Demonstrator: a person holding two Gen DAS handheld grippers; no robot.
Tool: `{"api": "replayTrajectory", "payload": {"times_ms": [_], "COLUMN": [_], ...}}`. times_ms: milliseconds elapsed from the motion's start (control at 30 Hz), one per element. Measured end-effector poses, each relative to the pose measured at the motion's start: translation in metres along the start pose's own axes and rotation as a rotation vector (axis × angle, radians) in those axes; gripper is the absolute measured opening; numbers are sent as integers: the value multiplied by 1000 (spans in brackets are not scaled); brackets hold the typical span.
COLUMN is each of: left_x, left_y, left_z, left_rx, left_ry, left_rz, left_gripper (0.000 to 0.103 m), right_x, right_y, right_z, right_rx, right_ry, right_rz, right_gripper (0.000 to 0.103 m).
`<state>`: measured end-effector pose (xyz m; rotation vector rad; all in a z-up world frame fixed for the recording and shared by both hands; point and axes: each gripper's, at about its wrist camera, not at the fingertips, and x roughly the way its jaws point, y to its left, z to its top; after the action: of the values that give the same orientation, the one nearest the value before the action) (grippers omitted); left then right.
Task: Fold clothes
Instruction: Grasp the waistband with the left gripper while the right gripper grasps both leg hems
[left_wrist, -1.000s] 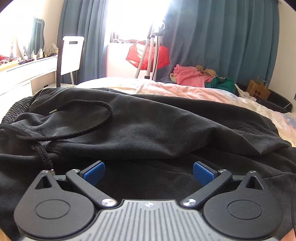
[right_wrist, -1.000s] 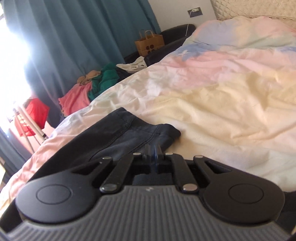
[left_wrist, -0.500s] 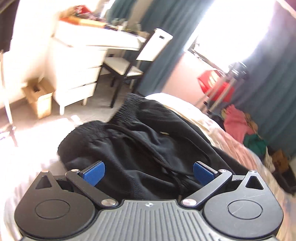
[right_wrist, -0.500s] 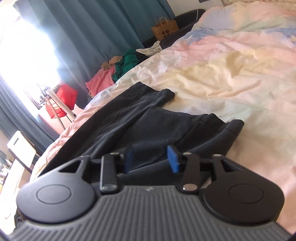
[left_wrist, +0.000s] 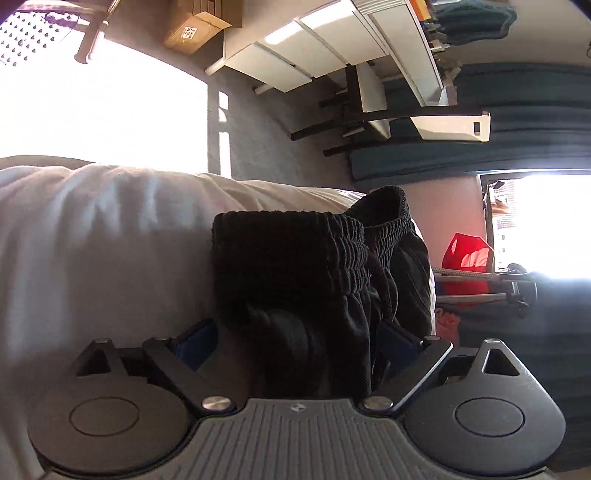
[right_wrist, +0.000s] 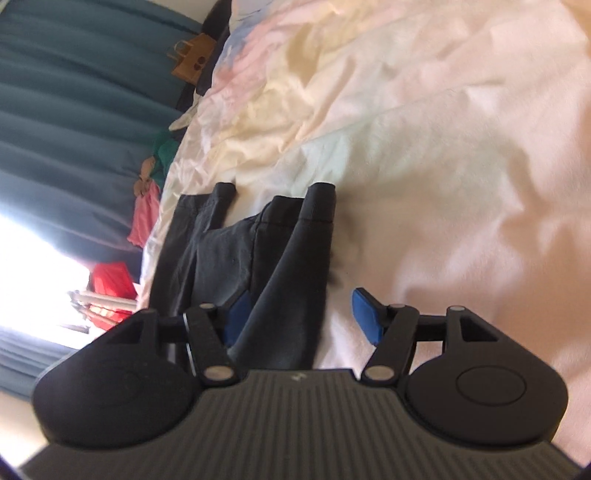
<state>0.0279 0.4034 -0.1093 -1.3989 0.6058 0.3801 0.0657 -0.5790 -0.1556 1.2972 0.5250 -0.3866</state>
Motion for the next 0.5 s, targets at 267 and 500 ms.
{"api": "replayTrajectory", "payload": {"times_ms": [267, 500], "left_x": [33, 17], "left_y": [-27, -3], "left_z": [-29, -11], "left_rx": [64, -57], "left_ry": [96, -7], "left_rz": [34, 2], "left_gripper": [84, 45], "right_x": [29, 66], "right_y": [5, 23], "right_z": [-6, -3], "right_rx": [-52, -152], "right_ry": [59, -28], "right_rz": [17, -2], "right_gripper": [63, 14]}}
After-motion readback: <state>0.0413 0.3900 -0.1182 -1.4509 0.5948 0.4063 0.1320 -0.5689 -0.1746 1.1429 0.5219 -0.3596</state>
